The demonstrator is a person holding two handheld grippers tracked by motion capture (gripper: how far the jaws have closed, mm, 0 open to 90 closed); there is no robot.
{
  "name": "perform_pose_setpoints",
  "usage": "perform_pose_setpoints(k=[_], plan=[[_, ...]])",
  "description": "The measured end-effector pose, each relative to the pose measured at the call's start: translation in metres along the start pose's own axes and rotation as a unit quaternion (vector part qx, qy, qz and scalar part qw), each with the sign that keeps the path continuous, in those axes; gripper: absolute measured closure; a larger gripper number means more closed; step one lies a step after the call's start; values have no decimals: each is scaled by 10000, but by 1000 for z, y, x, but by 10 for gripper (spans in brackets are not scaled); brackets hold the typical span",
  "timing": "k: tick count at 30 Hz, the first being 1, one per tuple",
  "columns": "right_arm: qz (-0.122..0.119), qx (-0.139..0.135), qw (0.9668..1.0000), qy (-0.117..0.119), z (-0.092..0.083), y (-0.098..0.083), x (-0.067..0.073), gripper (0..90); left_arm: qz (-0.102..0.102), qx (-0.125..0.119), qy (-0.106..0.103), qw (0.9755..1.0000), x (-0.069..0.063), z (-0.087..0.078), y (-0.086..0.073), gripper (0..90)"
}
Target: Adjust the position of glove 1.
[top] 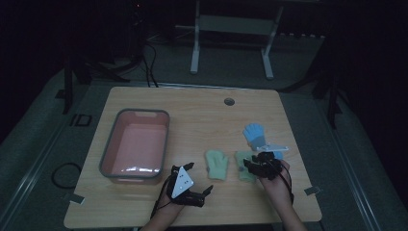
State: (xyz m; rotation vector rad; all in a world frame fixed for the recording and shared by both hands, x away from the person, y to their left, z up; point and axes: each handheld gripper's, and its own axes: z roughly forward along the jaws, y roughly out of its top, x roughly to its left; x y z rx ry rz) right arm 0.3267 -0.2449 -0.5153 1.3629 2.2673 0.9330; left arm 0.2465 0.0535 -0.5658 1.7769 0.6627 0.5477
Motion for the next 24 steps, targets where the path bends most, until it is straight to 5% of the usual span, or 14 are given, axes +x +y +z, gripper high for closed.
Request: perform_pose_setpoints(k=[10,13,24], plan=[[-520,-35,9985,135,-9,5,-14,633,-13,-16,35,10000,0,0,0,15],[-640,-109,9979,3,-12,8,-13,644,-30,-20,29,10000,0,-1,0,15],[-614,206,9979,7,16,-13,-5,638,-69,-59,0,10000,1,-1,-1,15]])
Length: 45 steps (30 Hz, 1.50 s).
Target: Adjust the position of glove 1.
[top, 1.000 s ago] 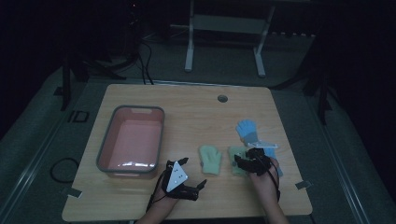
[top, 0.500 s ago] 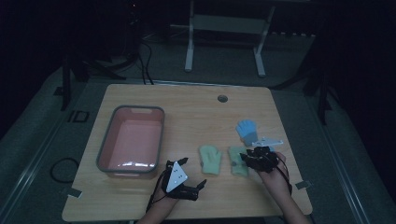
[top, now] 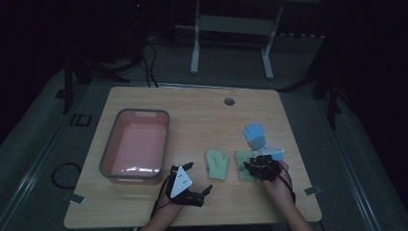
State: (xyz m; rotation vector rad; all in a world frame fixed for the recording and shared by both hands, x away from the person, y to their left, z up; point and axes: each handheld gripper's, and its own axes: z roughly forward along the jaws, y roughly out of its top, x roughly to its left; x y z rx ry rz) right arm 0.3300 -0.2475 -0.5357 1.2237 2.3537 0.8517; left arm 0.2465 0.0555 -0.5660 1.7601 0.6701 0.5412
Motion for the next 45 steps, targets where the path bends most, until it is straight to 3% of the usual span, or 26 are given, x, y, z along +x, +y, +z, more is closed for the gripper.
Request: perform_pose_setpoints(k=[3,7,12,20,22,23,24,30,37,45], plan=[[-64,-70,9999,-63,3,-5,2,644,10,11,-3,10000,0,0,0,15],[-215,-134,9994,-229,4,-9,8,812,52,31,22,10000,-1,1,0,15],[-7,-168,9990,-422,0,-5,14,862,68,45,40,10000,-1,1,0,15],[258,-740,9957,-500,-36,33,30,868,70,39,49,10000,-2,1,0,15],[237,-826,9949,-533,-40,37,34,868,91,40,54,9999,-1,1,1,15],[180,-942,9938,-558,-45,45,42,868,74,37,44,10000,-2,1,0,15],[193,-977,9939,-483,-46,48,46,868,74,37,44,10000,-2,1,0,15],[222,-1033,9939,-320,-42,63,66,868,89,31,41,9999,-2,1,0,15],[287,-954,9948,-214,-26,71,94,869,77,27,34,10000,-1,1,0,15],[243,-744,9968,-181,-8,67,102,868,73,26,23,10000,-1,1,0,15]])
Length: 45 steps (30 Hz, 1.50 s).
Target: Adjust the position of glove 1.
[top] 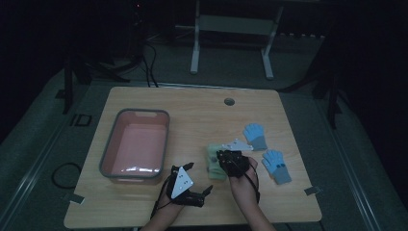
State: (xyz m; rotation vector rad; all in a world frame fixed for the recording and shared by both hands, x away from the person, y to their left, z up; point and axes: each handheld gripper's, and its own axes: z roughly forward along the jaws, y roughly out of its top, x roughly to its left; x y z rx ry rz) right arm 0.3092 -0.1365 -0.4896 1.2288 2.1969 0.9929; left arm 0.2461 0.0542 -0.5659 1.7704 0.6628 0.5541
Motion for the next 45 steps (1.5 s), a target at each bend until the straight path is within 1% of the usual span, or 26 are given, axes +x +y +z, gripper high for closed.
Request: perform_pose_setpoints(k=[3,5,9,12,16,19,23,25,26,29,30,31,32,33,34,35,36,37,38,39,40,41,42,43,44,45], plan=[[-20,154,9999,10,8,-7,0,868,-11,0,-5,10000,0,0,0,15],[20,260,9996,51,14,-12,-2,868,-9,1,-6,10000,0,0,0,15],[25,405,9991,108,22,-20,-3,865,-10,6,-4,10000,0,0,0,15],[-65,488,9987,160,27,-23,-2,863,0,10,-3,10000,0,0,0,15],[-72,544,9982,227,30,-27,-7,856,-11,12,-2,10000,0,0,0,15],[-103,568,9981,216,30,-27,-9,858,-6,15,-4,10000,0,0,0,15],[-231,635,9974,237,31,-27,-12,856,-9,18,-6,10000,0,0,0,15],[-243,661,9972,267,31,-26,-12,849,-3,24,-4,10000,0,0,0,15],[-270,668,9968,356,30,-24,-13,806,-1,27,-1,10000,0,0,0,15],[-306,610,9967,434,23,-21,-14,754,16,121,2,9999,0,2,1,15],[-309,574,9968,467,21,-20,-15,721,85,189,33,9998,0,2,1,15],[-339,533,9967,515,18,-19,-17,675,252,230,189,9992,0,2,1,42],[-340,485,9964,606,14,-18,-19,608,343,245,215,9989,-1,2,1,53],[-356,417,9964,648,11,-16,-22,551,428,246,202,9986,-2,2,1,53],[-357,355,9965,666,8,-15,-25,516,533,276,186,9980,-2,2,1,53],[-363,292,9962,733,5,-14,-28,475,584,328,121,9977,-3,2,2,53],[-363,292,9962,733,5,-14,-28,475,584,328,121,9977,-3,2,2,55],[-396,214,9958,802,3,-13,-31,453,557,513,-39,9971,-5,3,4,55],[-404,96,9953,877,-2,-12,-37,427,504,608,-154,9968,-5,4,6,57],[-379,82,9946,958,-3,-12,-40,376,422,643,-327,9965,-6,4,8,63],[-310,50,9942,1030,-5,-12,-43,360,377,654,-414,9963,-7,4,9,63],[-270,22,9933,1123,-6,-12,-45,317,344,674,-417,9963,-8,4,10,63],[-270,22,9933,1123,-6,-12,-45,317,344,674,-417,9963,-8,4,10,63],[-303,30,9917,1250,-6,-12,-47,233,169,725,-589,9955,-8,4,13,63],[-345,63,9885,1469,-4,-13,-47,165,73,733,-616,9954,-7,4,14,62],[-437,102,9874,1520,-3,-14,-46,136,-57,716,-692,9950,-6,3,15,63]])
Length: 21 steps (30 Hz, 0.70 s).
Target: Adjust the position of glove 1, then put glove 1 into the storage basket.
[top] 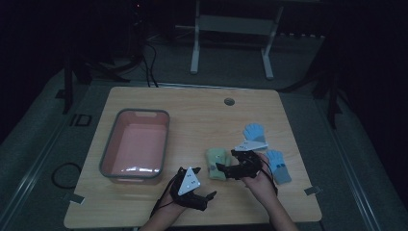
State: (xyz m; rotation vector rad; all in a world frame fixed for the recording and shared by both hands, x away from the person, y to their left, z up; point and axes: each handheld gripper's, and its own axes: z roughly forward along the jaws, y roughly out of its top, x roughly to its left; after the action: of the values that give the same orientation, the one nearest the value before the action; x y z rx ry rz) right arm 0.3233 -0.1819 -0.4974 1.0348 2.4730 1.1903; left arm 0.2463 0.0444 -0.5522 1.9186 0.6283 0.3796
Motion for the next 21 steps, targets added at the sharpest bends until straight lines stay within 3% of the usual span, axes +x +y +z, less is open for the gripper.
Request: perform_pose_setpoints(k=[3,6,10,13,16,18,21], plan=[[-171,60,9998,14,4,-3,-2,144,-142,-53,-164,9998,3,-4,2,63],[-217,-39,9997,145,3,-3,-11,144,-58,34,-209,9998,2,-6,3,70],[-37,-56,9997,235,-3,-1,-19,145,-78,202,-325,9992,4,-4,3,86],[-63,41,9999,89,-8,1,-21,138,55,324,-333,9989,3,0,5,86],[10,23,9998,199,-11,3,-24,123,206,410,-306,9985,2,3,7,86],[22,-15,9995,307,-12,4,-25,108,305,436,-393,9978,3,5,9,89],[-104,48,9993,347,-10,6,-26,138,530,530,-397,9964,2,11,11,105]])
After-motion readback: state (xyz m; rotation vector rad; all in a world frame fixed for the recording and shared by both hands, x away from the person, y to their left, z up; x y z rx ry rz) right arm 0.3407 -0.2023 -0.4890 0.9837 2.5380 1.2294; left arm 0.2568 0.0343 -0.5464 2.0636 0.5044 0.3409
